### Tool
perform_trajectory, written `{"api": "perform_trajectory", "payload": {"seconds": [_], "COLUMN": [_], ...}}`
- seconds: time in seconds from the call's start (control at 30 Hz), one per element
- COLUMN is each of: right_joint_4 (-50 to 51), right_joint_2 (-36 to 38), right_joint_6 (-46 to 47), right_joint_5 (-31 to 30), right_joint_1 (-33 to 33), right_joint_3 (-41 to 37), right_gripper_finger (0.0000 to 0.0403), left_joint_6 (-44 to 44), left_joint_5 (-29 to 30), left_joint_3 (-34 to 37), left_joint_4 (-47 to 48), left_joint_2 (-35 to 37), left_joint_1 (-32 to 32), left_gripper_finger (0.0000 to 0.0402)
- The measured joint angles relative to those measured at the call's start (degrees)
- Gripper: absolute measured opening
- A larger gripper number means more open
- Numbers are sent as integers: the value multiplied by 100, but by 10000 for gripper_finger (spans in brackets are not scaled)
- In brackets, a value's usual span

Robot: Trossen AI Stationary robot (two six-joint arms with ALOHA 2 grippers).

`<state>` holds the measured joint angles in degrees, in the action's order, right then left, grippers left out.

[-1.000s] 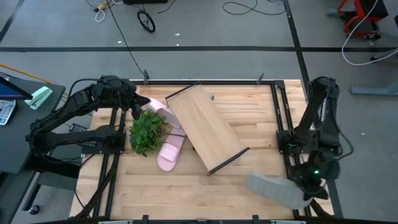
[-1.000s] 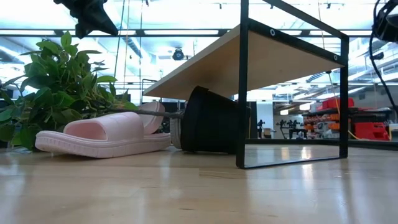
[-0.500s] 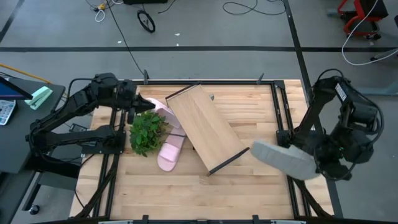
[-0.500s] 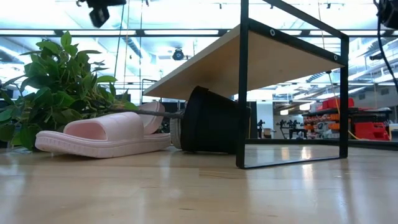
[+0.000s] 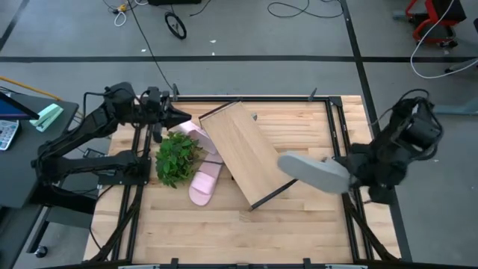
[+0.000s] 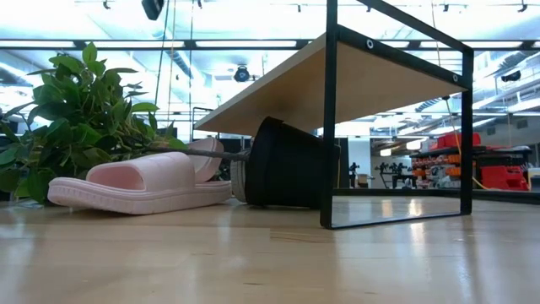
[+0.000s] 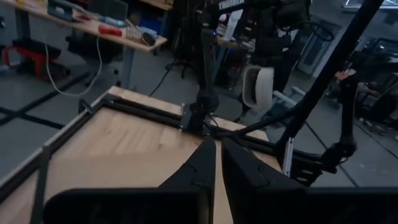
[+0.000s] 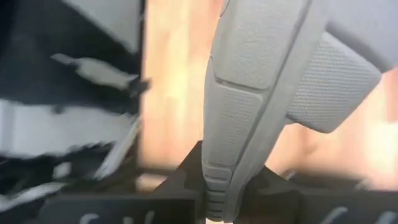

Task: Pick and place slides into the shelf
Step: Put the bottom gray slide on the shelf

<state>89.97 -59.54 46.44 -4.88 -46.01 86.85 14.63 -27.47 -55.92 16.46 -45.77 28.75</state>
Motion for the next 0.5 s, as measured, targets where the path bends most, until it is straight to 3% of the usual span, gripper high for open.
{"api": "perform_trajectory", "payload": {"seconds": [0.3, 0.5], "right_joint_4": [-409, -1522], "right_joint_2": [-704, -1251], "right_joint_6": [-4105, -6794], "right_joint_5": [-782, -2262], "right_joint_1": [2479, 3734], "right_joint_3": [0, 0], "right_gripper_finger": [36, 36], "left_joint_6": [160, 273], "left_joint_5": [-426, -561], "left_joint_3": [0, 0], "left_joint_4": [-457, -632], "left_joint_2": [-489, -561], "left_joint_1": [0, 0], "left_gripper_finger": [51, 60]}}
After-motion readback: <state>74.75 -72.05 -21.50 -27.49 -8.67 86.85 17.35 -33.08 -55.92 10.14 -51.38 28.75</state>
